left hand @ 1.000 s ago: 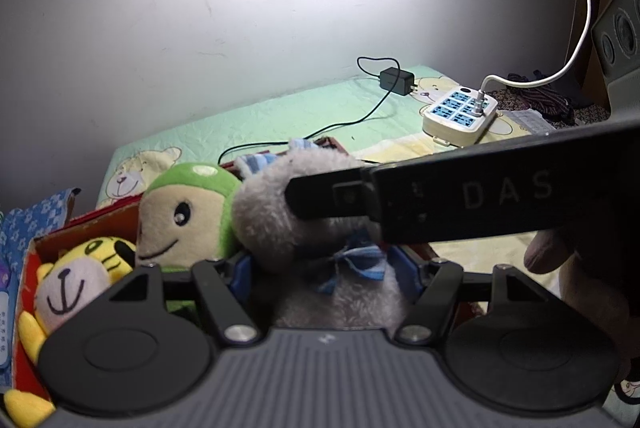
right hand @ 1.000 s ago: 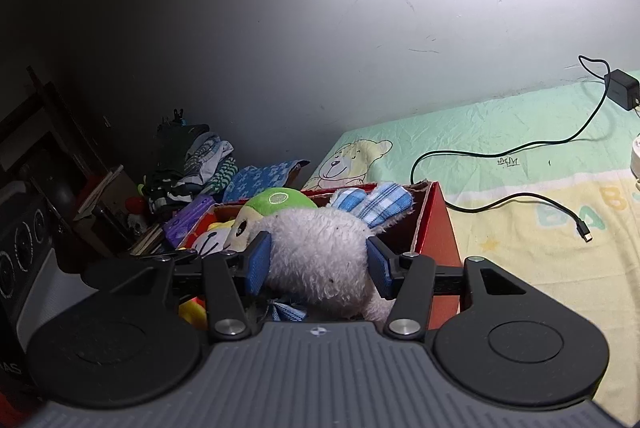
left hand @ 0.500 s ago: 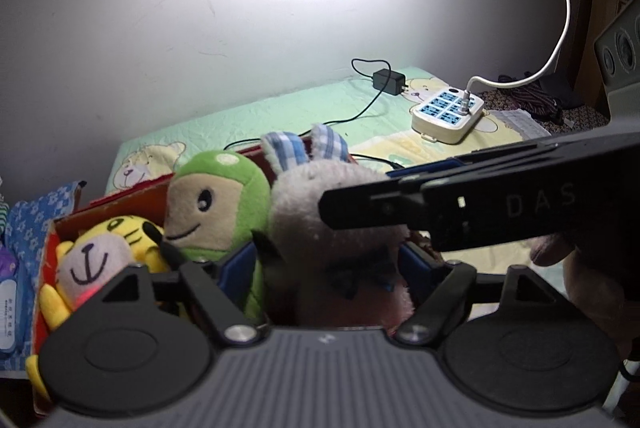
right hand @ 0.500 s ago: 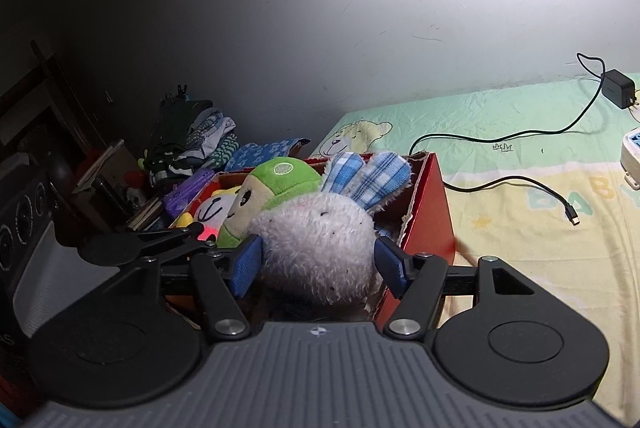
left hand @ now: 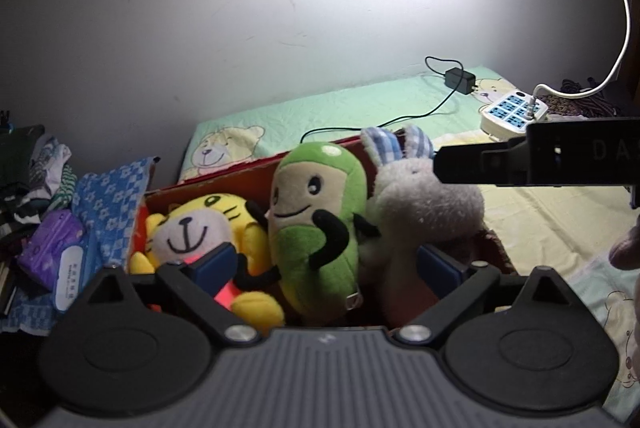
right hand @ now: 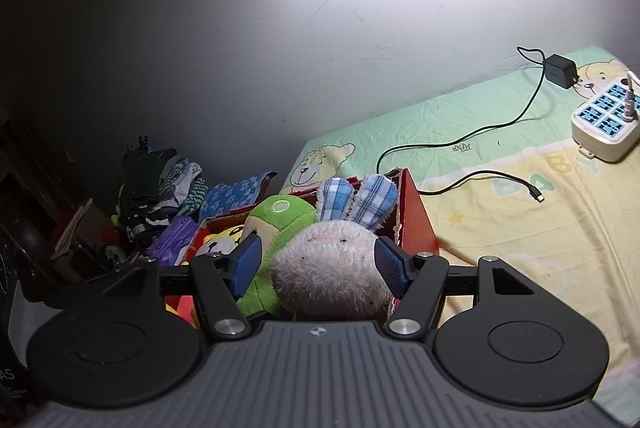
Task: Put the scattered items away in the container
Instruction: 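Lower the pink bunny plush into the box beside the green bean plush, then open the right gripper and withdraw it from the pink bunny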
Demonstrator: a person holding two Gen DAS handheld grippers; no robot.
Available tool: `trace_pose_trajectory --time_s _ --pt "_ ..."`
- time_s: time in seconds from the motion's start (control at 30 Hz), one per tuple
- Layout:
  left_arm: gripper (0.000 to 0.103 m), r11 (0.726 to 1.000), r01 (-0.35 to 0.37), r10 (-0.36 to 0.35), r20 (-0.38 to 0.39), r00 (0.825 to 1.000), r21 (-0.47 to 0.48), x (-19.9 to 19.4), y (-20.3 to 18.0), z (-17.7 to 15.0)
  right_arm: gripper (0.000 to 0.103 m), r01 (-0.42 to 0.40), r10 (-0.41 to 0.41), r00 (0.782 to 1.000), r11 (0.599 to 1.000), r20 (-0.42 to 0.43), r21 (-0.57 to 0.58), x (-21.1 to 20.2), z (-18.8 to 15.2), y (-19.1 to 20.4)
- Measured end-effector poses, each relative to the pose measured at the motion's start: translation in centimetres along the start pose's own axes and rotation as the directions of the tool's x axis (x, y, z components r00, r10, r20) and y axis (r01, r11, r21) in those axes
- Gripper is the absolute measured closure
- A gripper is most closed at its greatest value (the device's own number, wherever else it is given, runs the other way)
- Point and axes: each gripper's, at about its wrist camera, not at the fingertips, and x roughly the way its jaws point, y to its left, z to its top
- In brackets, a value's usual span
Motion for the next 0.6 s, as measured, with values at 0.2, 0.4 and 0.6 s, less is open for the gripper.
trace_pose_trajectory --time_s 0.2,0.4,0.6 --pt "0.005 0.997 -0.041 0.036 -0.08 0.996 -0.06 0.0 1.9 -0.2 0.038 0.144 -0.144 0.99 0.99 -0.013 -0.016 0.0 -0.6 1.9" --pt "0.004 0.992 -0.08 0.066 -0.134 0.989 -0.102 -0.6 3.1 -0.9 0.037 0.203 -0.204 0.979 0.979 -0.021 -0.03 -0.2 -1.3 3.6" --pt "0.004 0.988 -0.108 0.088 -0.174 0.981 -0.106 -1.1 3.3 -1.7 0.036 0.266 -0.267 0.963 0.963 -0.035 -0.038 -0.5 -1.6 5.0"
